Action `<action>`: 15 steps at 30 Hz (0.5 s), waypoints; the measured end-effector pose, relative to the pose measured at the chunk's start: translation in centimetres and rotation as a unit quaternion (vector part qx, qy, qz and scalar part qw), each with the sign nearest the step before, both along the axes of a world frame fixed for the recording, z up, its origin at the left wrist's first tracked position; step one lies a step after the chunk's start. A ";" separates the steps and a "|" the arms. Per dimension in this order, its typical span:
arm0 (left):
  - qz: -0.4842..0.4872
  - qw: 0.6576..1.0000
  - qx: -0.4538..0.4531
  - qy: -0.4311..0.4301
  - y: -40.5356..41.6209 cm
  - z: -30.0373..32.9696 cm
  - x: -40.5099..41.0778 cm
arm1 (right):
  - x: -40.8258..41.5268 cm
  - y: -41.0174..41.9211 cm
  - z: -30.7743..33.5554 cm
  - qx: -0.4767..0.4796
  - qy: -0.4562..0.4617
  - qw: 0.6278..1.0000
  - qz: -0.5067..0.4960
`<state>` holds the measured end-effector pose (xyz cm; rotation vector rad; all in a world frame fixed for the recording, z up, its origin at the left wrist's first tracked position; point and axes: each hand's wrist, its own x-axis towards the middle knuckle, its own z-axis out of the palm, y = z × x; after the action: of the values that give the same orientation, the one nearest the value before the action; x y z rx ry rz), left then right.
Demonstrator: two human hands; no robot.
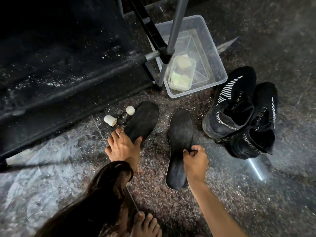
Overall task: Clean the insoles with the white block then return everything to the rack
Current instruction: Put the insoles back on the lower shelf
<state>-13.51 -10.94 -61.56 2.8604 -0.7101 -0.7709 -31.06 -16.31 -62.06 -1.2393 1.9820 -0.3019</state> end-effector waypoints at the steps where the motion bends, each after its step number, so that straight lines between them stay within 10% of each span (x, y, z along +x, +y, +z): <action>1: 0.003 1.000 0.004 0.010 -0.1 0.1 0.0 | 0.1 0.0 0.1 0.002 0.004 1.000 0.001; 15: 0.088 0.970 -0.121 0.189 1.9 9.6 -0.6 | 0.0 0.7 8.3 -0.002 -0.055 0.995 0.082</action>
<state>-14.12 -9.08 -51.91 2.4187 -0.4545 -1.0771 -31.10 -15.59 -53.79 -1.3509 1.7752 -0.2859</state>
